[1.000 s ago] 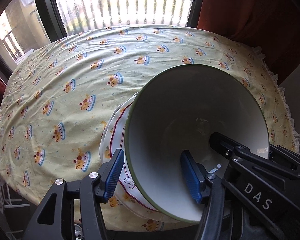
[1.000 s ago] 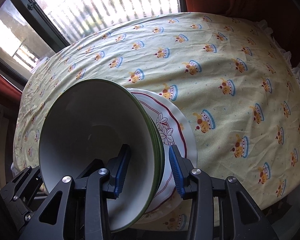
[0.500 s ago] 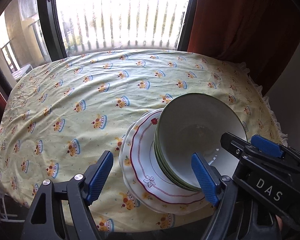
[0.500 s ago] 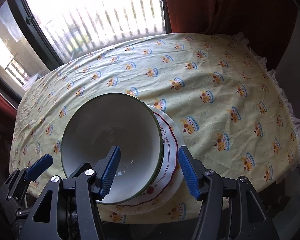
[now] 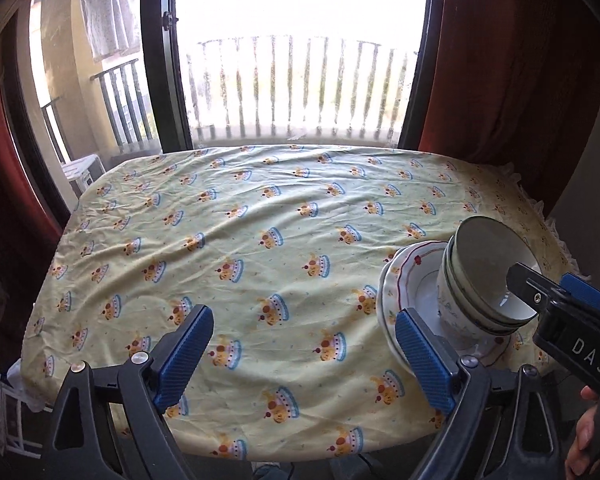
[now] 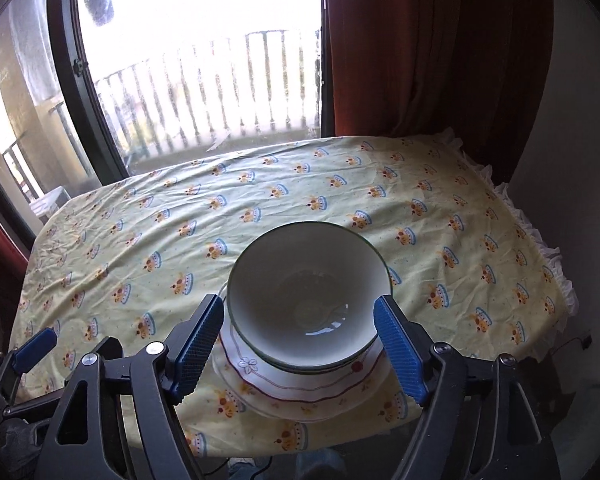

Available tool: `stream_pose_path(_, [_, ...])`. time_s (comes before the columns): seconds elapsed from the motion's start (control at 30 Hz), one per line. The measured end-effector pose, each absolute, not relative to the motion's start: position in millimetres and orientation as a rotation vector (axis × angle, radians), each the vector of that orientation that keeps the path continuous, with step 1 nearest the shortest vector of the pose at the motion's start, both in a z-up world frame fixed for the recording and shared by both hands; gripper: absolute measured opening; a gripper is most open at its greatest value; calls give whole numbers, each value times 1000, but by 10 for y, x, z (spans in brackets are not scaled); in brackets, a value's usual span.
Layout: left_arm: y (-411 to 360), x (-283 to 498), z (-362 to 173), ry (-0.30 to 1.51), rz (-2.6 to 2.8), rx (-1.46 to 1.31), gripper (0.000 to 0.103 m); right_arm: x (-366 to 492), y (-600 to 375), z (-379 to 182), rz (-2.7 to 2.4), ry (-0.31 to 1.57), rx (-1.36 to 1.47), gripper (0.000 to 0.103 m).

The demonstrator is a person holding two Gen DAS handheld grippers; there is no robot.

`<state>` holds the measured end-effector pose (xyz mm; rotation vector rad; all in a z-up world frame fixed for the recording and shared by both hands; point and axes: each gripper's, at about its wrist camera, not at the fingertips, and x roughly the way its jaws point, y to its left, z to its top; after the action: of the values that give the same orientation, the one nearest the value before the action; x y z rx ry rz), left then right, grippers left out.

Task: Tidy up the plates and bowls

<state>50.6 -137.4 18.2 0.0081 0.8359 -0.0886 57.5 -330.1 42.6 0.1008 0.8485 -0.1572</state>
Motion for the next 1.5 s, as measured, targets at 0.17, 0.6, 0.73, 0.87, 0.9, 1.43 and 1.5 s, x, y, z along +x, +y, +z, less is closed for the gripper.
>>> stream_pose_path(0.17, [-974, 292, 56, 759, -68, 46, 99, 401, -2916, 189, -93, 847, 137, 80])
stream_pose_path(0.6, [-419, -103, -245, 774, -63, 6, 101, -53, -2271, -218, -75, 809, 103, 85])
stream_pose_path(0.73, [-401, -151, -186, 747, -66, 12, 102, -126, -2189, -201, -86, 791, 94, 88])
stream_pose_path(0.87, [-397, -147, -150, 732, -75, 0, 102, -138, -2198, -162, -93, 783, 103, 89])
stream_pose_path(0.9, [-401, -144, -143, 729, -76, -2, 102, -137, -2201, -151, -97, 780, 102, 89])
stream_pose_path(1.43, [-534, -82, -112, 725, -36, -28, 102, -119, -2338, -83, -117, 775, 67, 89])
stream_pose_path(1.5, [-541, -80, -110, 725, -38, -33, 102, -115, -2360, -99, -114, 783, 71, 89])
